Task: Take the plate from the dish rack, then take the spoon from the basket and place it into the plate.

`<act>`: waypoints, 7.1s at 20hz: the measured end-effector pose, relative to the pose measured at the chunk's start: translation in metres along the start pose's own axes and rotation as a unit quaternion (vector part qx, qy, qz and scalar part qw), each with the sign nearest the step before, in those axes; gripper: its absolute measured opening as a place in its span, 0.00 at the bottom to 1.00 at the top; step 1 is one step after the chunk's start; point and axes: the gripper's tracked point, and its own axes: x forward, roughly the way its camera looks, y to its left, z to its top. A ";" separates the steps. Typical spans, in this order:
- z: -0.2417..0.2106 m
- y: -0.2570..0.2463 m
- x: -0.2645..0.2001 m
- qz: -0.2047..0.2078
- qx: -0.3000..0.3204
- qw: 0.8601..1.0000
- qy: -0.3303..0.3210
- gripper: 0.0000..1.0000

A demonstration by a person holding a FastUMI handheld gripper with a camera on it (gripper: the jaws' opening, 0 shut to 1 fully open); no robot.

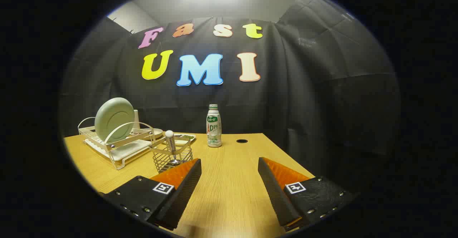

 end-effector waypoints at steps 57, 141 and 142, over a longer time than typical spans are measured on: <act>0.107 0.400 0.120 0.002 0.074 0.980 0.184 0.98; -0.044 0.369 -0.094 0.003 0.153 0.918 0.367 0.44; -0.048 0.367 -0.098 0.002 0.148 0.916 0.372 0.53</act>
